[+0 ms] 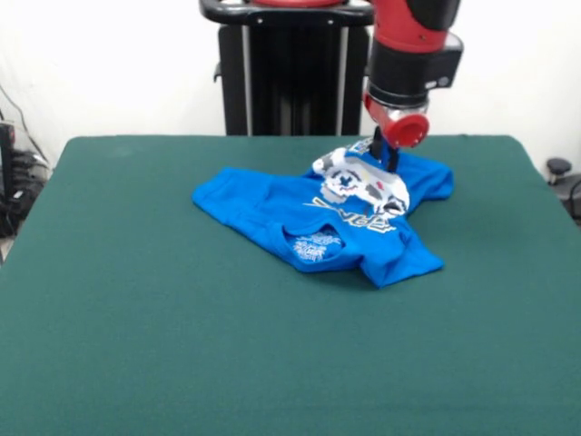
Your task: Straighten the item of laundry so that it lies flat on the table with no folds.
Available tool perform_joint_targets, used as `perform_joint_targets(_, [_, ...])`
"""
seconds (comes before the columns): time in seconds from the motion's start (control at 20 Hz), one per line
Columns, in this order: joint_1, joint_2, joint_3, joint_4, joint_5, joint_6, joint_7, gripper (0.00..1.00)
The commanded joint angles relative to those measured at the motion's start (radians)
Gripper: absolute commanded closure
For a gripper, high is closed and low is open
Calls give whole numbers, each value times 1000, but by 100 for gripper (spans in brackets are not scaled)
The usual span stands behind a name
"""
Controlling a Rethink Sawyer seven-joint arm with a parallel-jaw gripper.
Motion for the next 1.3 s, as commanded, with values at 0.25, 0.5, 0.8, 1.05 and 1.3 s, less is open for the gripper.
perform_joint_targets(0.25, [-72,-54,205,-1,72,18,192,0])
perform_joint_targets(0.5, [-72,-68,220,-14,72,70,192,0])
perform_joint_targets(0.8, [-48,-56,198,-44,65,116,201,0])
perform_joint_targets(1.05, [-64,-29,221,-32,60,96,184,0])
perform_joint_targets(1.3, [-46,-48,197,-20,54,125,193,0])
